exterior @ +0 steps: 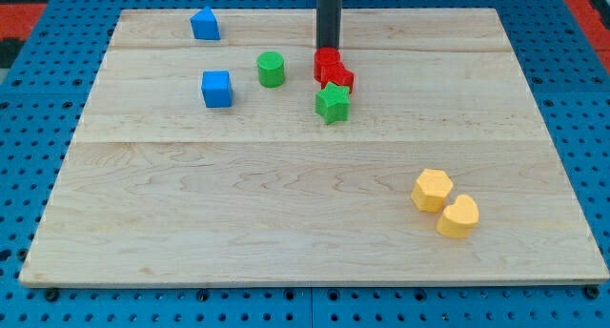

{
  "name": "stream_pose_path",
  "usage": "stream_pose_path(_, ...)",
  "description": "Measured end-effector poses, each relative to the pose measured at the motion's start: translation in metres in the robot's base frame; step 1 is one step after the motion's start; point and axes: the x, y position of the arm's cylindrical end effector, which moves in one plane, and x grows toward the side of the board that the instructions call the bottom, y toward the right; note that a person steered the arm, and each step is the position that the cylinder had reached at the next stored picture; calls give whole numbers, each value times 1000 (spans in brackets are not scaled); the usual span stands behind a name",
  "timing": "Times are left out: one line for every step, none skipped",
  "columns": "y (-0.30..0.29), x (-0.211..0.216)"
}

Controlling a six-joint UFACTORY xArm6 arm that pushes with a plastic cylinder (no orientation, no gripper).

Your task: Move your arm towards green star

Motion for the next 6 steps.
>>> stream_pose_path(8,0)
stream_pose_path(22,0)
stream_pose_path(43,0)
stream_pose_path(65,0)
stream_pose_path(71,0)
stream_pose_path(71,0)
